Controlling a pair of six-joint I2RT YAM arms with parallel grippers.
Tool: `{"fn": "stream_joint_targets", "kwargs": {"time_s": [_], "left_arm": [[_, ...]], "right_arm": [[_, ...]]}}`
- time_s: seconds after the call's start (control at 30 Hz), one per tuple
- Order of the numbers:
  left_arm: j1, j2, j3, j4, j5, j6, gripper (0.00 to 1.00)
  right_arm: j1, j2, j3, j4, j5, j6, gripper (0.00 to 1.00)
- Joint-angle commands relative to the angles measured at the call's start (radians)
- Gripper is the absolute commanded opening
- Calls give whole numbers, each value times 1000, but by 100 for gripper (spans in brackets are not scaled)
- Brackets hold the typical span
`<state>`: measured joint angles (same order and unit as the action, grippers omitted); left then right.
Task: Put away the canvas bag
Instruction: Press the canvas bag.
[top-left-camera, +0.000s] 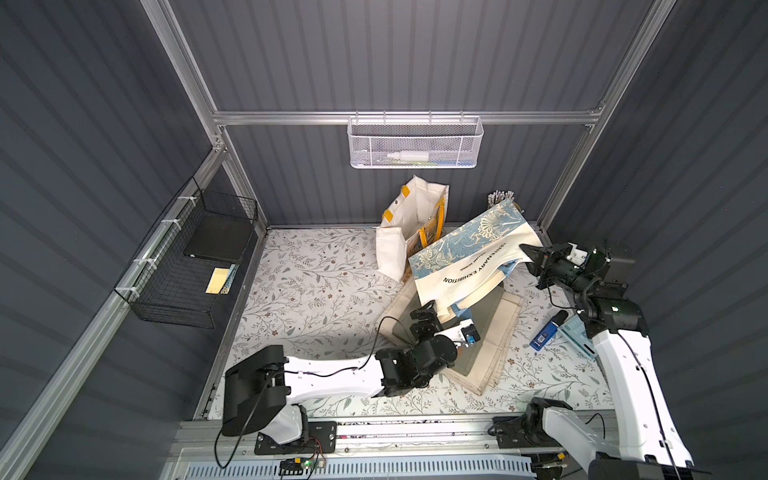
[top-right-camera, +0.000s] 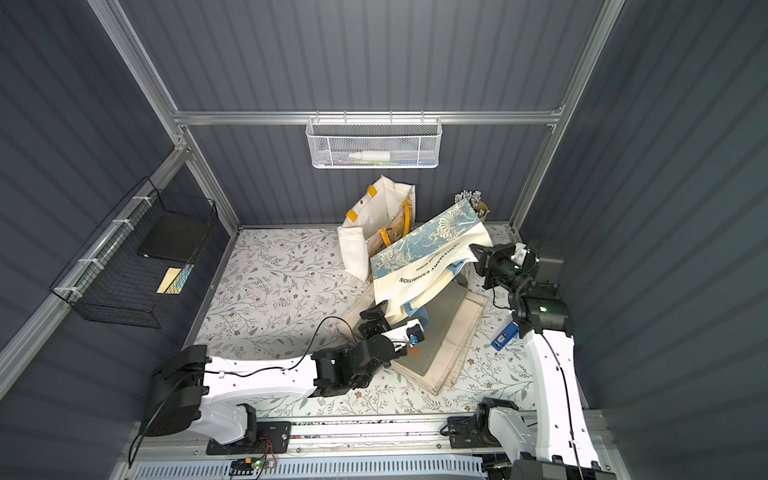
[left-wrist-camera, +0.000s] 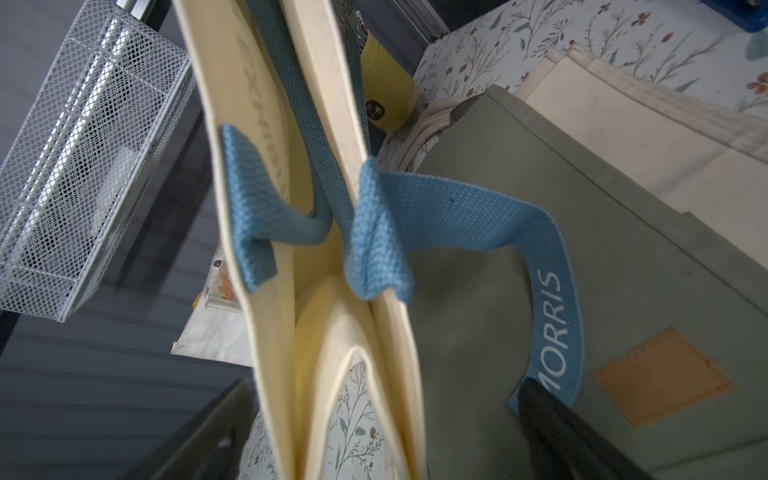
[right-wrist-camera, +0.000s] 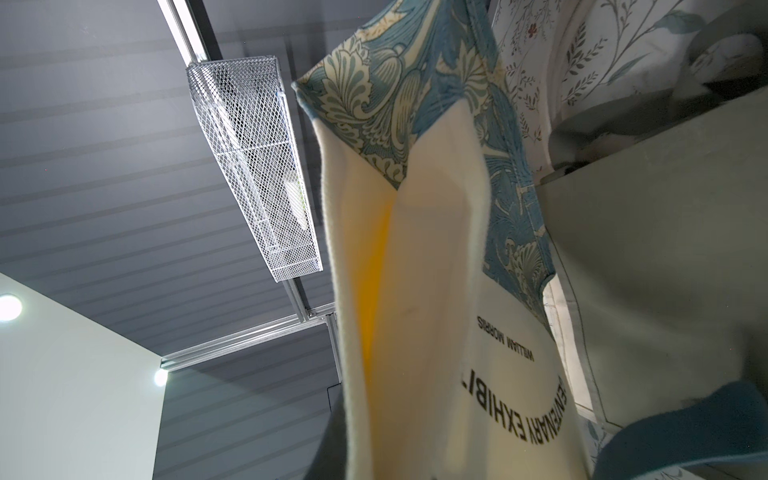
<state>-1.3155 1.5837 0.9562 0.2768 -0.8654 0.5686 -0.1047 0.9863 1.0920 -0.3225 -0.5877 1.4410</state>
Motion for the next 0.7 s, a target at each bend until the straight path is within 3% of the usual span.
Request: {"fn": "stream_joint_targets", "kwargs": {"time_s": [0.0,0.13,0.17,0.27,0.3,0.47,0.67], "left_arm": [[-2,92,20,297,-184,177,99],[30,157,63,349,-229,205,95],[40,168,71,357,-256,221,88],[56,146,37,409,-283,254,52],[62,129,28,408,-278,245,44],[84,51,36,170,-213,163,0],[74,-103,33,-98,-163,115,0]], "right_arm": [[-1,-13,-2,81,-32,75,0],[-1,-18,-33,117,-60,98,0],[-1,-20,-34,113,-61,96,0],[0,-23,-45,123,-73,96,0],[-1,-20,-48,125,-83,92,0],[-3,-10,-52,104,-81,50,0],[-29,5,-32,50,-74,-28,0]]}}
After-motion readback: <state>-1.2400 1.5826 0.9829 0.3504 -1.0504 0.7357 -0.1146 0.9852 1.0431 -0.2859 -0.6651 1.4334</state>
